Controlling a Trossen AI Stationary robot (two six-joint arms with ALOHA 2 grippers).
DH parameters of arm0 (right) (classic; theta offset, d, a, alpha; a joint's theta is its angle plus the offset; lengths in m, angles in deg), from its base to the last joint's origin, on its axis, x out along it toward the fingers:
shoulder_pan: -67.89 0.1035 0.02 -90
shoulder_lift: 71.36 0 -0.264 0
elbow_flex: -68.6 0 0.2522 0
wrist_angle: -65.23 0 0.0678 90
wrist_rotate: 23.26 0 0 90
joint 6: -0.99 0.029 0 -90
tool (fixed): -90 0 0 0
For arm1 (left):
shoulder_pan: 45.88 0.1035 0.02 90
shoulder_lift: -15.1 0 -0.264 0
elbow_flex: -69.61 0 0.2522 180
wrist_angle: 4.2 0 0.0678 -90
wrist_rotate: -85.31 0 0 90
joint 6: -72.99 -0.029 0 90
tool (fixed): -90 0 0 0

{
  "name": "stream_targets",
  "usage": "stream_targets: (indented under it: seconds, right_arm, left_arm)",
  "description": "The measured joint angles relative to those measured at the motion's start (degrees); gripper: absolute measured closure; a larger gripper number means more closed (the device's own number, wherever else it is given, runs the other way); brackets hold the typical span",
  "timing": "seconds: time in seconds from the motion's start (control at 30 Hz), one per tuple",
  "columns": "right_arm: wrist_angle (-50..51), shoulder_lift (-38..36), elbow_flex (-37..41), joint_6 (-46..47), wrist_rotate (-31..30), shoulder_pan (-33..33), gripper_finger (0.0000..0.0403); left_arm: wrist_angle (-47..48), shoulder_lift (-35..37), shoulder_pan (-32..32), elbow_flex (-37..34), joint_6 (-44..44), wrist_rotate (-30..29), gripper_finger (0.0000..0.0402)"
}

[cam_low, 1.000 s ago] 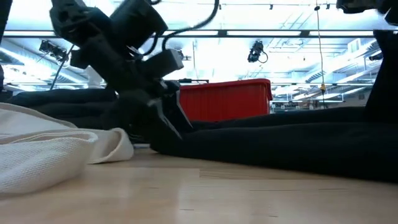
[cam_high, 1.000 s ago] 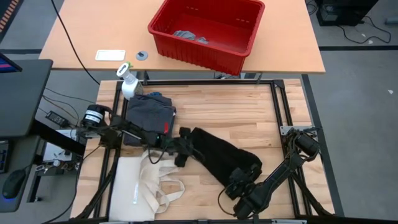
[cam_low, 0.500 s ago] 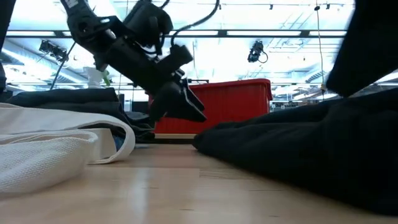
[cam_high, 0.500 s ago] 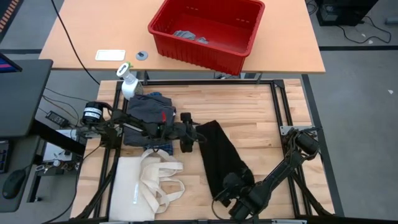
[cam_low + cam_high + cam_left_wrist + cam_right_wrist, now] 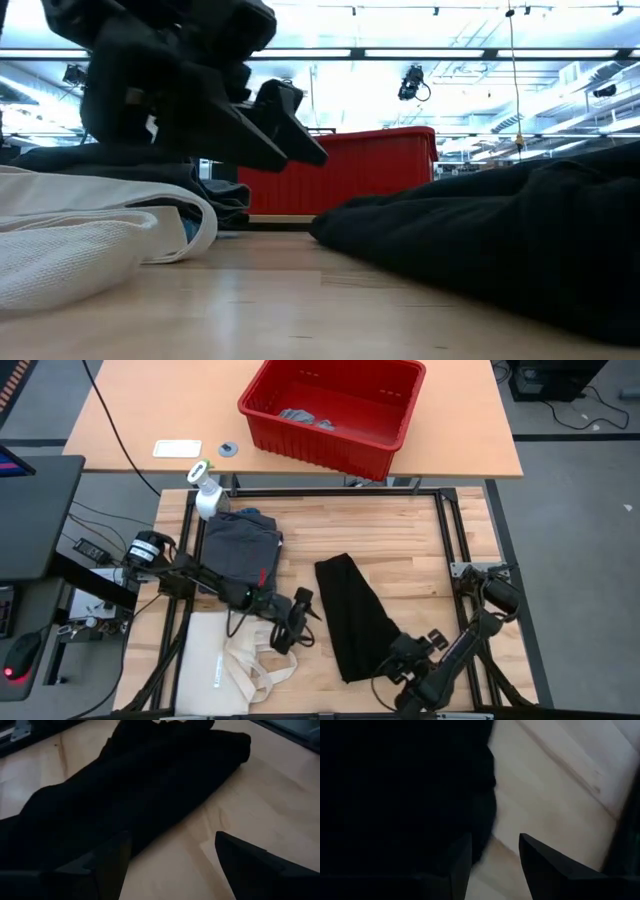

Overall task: Fold Laundry from Bin
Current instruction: Fold the black shirt

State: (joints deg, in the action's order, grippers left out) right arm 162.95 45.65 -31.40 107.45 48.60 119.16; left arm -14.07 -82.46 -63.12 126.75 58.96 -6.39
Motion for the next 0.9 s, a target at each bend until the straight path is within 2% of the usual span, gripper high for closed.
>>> stream_targets:
  seconds: [0.27, 0.37, 0.57, 0.67, 0.77, 0.9]
  right_arm:
    - [2.3, -0.1, 1.2, 11.5, 3.0, 5.7, 0.0231]
    - [-1.6, 0.0, 3.3, 12.3, 2.9, 6.4, 0.0231]
    - [-20.4, 0.1, 8.9, 8.1, 2.5, 4.5, 0.0239]
    - [-28.9, 0.0, 9.4, 4.4, -1.2, 3.7, 0.0247]
    - [-34.1, 0.1, 8.8, 0.0, -5.4, 2.9, 0.0255]
    - [-39.9, 0.1, 8.5, -6.8, -7.4, 1.4, 0.0261]
  left_arm:
    - [0.2, -1.7, 0.2, 0.0, 5.2, -1.4, 0.0109]
    - [-1.3, -4.1, 1.8, 0.0, 6.0, -1.4, 0.0109]
    - [-2.1, -7.4, 3.5, 0.0, 6.5, -1.5, 0.0109]
    - [-1.5, -7.5, 2.8, 0.0, 6.5, -1.4, 0.0109]
    - [-1.3, -7.0, 1.5, 0.0, 5.4, -1.4, 0.0109]
    - [-0.9, -5.2, -0.6, 0.1, 3.9, -1.4, 0.0109]
